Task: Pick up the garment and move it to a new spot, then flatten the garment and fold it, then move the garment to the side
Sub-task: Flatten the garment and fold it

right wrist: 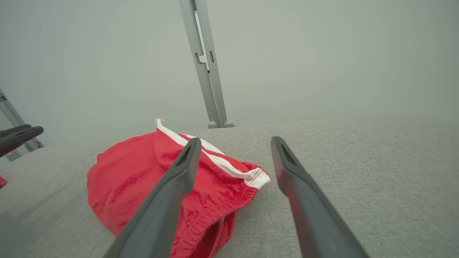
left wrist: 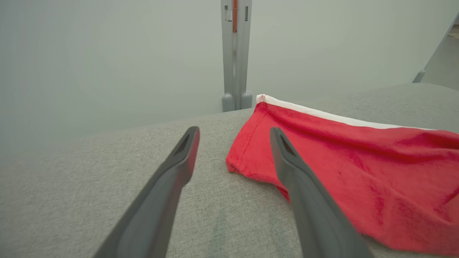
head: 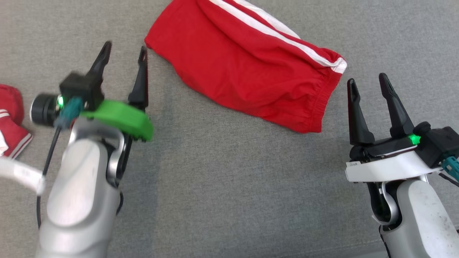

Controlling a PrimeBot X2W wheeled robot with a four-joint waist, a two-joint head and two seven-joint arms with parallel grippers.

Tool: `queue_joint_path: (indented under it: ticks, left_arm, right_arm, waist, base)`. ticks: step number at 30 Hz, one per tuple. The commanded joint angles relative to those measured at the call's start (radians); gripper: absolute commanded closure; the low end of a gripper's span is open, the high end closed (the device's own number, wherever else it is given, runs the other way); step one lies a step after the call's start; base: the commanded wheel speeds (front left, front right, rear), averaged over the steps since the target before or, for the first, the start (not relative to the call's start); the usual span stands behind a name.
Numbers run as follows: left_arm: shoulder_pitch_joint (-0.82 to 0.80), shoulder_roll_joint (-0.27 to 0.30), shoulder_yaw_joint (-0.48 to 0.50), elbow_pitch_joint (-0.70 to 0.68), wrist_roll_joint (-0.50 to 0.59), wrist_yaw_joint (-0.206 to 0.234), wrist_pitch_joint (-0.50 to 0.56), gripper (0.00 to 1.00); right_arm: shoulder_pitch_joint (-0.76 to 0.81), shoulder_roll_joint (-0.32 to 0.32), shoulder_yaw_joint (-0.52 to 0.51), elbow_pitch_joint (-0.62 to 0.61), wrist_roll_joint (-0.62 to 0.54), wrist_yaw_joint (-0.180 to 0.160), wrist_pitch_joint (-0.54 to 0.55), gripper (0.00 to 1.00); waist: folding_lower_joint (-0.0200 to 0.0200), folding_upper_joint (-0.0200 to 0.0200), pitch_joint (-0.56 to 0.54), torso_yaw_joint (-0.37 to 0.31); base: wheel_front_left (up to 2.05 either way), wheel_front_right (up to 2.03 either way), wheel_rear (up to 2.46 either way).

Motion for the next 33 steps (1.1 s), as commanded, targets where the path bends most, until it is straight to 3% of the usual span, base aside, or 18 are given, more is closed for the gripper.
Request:
queue_joint_path:
  ticks: [1, 8, 15, 22, 23, 24, 25, 29, 33]
  left_arm:
    - [-0.065, 0.012, -0.018, 0.029, -0.002, -0.024, 0.049, 0.00]
    - [-0.302, 0.025, -0.113, 0.257, -0.048, -0.082, 0.249, 0.00]
    - [-0.478, 0.062, -0.193, 0.496, -0.071, -0.091, 0.331, 0.00]
    - [-0.553, 0.082, -0.335, 0.644, -0.140, -0.092, 0.459, 0.00]
    - [-0.556, 0.081, -0.352, 0.658, -0.162, -0.092, 0.479, 0.11]
    - [-0.556, 0.081, -0.363, 0.668, -0.179, -0.092, 0.491, 0.69]
    - [-0.559, 0.084, -0.380, 0.679, -0.190, -0.092, 0.505, 1.00]
    - [-0.564, 0.099, -0.408, 0.690, -0.230, -0.091, 0.473, 1.00]
    - [-0.542, 0.100, -0.391, 0.693, -0.234, -0.068, 0.356, 1.00]
  right_arm:
    - [-0.021, -0.001, 0.006, -0.005, 0.003, 0.000, 0.003, 0.00]
    - [-0.050, 0.008, 0.025, 0.005, 0.011, 0.000, -0.007, 0.00]
    - [-0.063, 0.018, 0.041, 0.023, 0.023, 0.000, -0.014, 0.00]
    - [-0.071, 0.022, 0.048, 0.044, 0.034, 0.000, -0.018, 0.00]
    - [-0.072, 0.023, 0.051, 0.047, 0.036, 0.000, -0.018, 0.00]
    - [-0.072, 0.022, 0.053, 0.049, 0.038, 0.000, -0.017, 0.00]
    - [-0.073, 0.021, 0.053, 0.050, 0.038, 0.000, -0.016, 0.00]
    - [-0.073, 0.019, 0.050, 0.052, 0.040, 0.000, -0.017, 0.00]
    - [-0.053, 0.016, 0.038, 0.053, 0.038, 0.000, -0.017, 0.00]
  waist:
    - [0.0000, 0.0000, 0.035, -0.019]
    - [0.0000, 0.0000, 0.089, -0.065]
    - [0.0000, 0.0000, 0.120, -0.106]
    - [0.0000, 0.0000, 0.117, -0.118]
    - [0.0000, 0.0000, 0.115, -0.120]
    - [0.0000, 0.0000, 0.113, -0.121]
    - [0.0000, 0.0000, 0.111, -0.122]
    - [0.0000, 0.0000, 0.107, -0.124]
    - [0.0000, 0.0000, 0.091, -0.113]
  base:
    - [0.00, 0.00, 0.00]
    - [0.00, 0.00, 0.00]
    - [0.00, 0.00, 0.00]
    - [0.00, 0.00, 0.00]
    - [0.00, 0.00, 0.00]
    - [0.00, 0.00, 0.00]
    - [0.00, 0.00, 0.00]
    - [0.00, 0.00, 0.00]
    - [0.00, 0.00, 0.00]
